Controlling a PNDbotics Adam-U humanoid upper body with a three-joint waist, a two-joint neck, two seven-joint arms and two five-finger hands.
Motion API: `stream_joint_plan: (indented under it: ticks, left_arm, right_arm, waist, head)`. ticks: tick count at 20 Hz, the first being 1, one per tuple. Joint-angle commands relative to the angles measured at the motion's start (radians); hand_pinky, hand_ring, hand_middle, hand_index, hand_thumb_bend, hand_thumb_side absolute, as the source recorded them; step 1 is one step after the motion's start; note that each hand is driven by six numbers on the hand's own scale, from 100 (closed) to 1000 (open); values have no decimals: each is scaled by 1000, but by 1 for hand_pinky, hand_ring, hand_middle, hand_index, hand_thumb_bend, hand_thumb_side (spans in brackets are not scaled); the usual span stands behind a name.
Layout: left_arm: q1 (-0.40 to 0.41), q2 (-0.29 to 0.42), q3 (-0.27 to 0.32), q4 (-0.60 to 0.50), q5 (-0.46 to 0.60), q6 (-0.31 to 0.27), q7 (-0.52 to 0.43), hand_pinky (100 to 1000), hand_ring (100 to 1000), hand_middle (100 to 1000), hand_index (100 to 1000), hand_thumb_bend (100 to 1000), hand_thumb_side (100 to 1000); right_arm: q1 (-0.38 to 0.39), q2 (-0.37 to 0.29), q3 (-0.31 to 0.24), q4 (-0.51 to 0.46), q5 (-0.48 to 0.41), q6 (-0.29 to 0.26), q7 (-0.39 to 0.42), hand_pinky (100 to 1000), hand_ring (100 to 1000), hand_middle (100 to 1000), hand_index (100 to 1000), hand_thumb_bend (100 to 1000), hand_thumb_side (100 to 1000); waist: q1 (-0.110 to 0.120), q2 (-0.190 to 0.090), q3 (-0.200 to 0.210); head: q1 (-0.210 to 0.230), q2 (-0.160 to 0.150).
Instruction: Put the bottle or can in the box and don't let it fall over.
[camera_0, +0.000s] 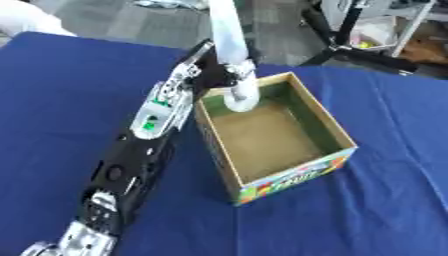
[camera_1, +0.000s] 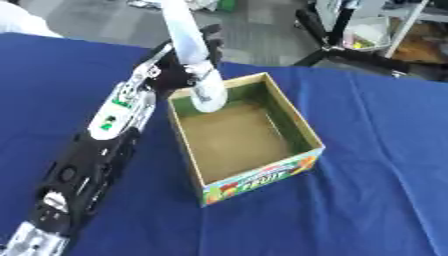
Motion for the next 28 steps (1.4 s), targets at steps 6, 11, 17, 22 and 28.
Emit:
stream_joint_plan:
  ticks: [6,11,17,22,28]
  left_arm:
    - [-25,-25,10,41,-98,-51,23,953,1000,1000,182,100,101]
    - [-13,-29,12,63,-179,-97,14,1000,1000,1000,376,100,100]
    - [-7,-26,10,80,-235,-153,-50,1000,1000,1000,891,685,297]
    - [-6,-10,18,70,-275,-169,-79,1000,1000,1000,923,766,427]
    - [9,38,33,16,-233,-146,-59,1000,1000,1000,917,767,440]
  right_arm:
    - [-20,-5,-1,-23,2,14,9,1000,1000,1000,1000,100,543]
    - [-26,-6,-1,-23,5,20,9,1000,1000,1000,1000,100,536]
    - [-27,-6,0,-23,6,25,13,1000,1000,1000,1000,100,534]
    - [-21,-9,1,-23,10,25,14,1000,1000,1000,1000,100,536]
    - [-1,-18,-5,-23,16,11,11,1000,1000,1000,1000,100,531]
  waist:
    - [11,1,-32]
    - [19,4,-37]
    - [24,7,-37]
    - [26,1,-25]
    - [24,-10,0]
  head:
    - [23,-21]
    - [15,-17]
    - [4,-9]
    - [-10,-3]
    - [-32,4]
